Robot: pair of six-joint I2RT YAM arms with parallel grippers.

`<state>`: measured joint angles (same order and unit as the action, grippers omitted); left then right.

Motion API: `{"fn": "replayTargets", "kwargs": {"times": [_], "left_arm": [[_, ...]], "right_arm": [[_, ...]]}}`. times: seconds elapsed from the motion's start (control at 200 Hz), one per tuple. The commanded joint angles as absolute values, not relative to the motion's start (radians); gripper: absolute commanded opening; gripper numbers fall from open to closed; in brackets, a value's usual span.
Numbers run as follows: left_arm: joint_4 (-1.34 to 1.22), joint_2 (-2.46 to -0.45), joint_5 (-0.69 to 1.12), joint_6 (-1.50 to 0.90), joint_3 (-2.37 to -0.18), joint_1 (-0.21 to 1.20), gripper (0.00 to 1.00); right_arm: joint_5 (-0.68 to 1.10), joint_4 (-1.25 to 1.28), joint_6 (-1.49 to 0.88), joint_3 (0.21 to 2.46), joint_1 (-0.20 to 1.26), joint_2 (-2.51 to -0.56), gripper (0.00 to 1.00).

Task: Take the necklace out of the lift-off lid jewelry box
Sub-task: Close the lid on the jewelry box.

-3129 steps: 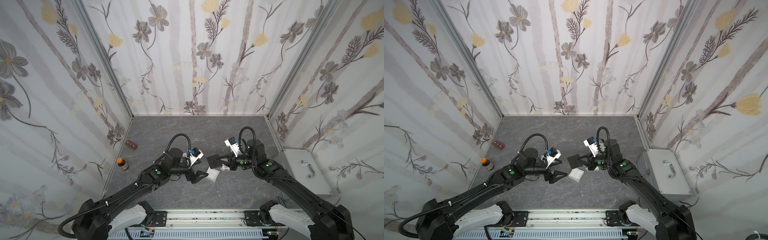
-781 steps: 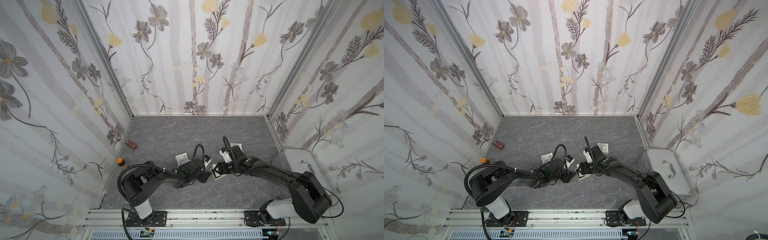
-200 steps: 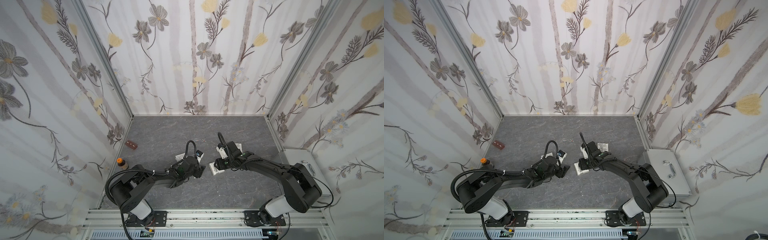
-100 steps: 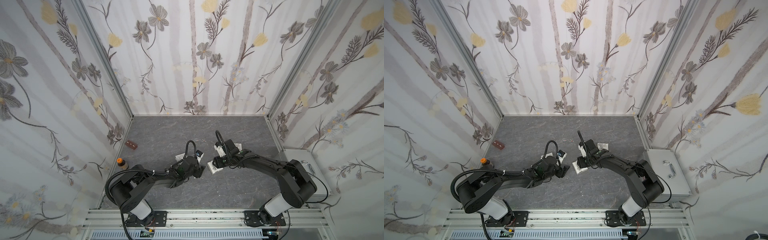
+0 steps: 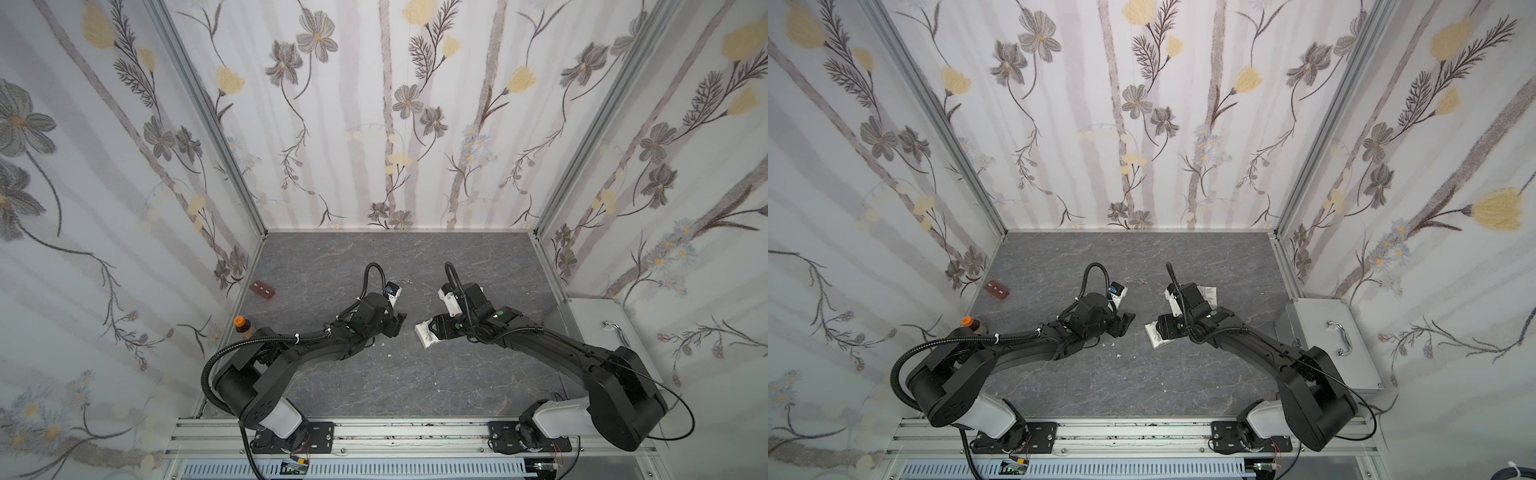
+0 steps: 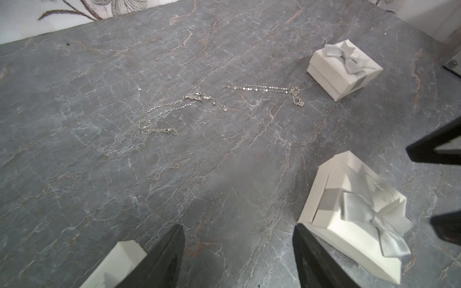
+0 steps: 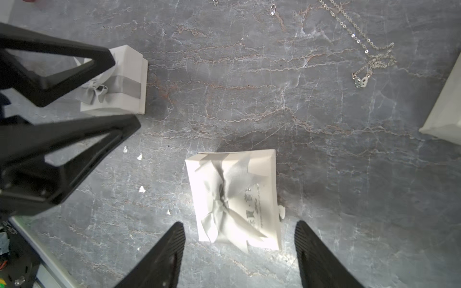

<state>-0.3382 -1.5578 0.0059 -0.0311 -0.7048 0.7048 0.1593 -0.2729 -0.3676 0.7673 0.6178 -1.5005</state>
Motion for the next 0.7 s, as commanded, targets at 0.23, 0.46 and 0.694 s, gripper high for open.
{"fn": "replayTargets", "kwargs": {"times": [0.23,0.46,0.694], "left_arm": [[-0.249,-1.712,0.187,0.068,-0.878,0.661,0.71],[-0.242,-1.743,0.200,0.065,-0.912,0.658,0.71],[-0.228,-1.712,0.191,0.065,-0.870,0.655,0.71]], "right_arm": [[0.350,-0.009,-0.586,0.545,0.635,-1.401,0.67],[0.388,0.092,-0.606,0.548,0.627,-1.482,0.68],[0.376,0.113,-0.592,0.580,0.569,-1.539,0.68]]}}
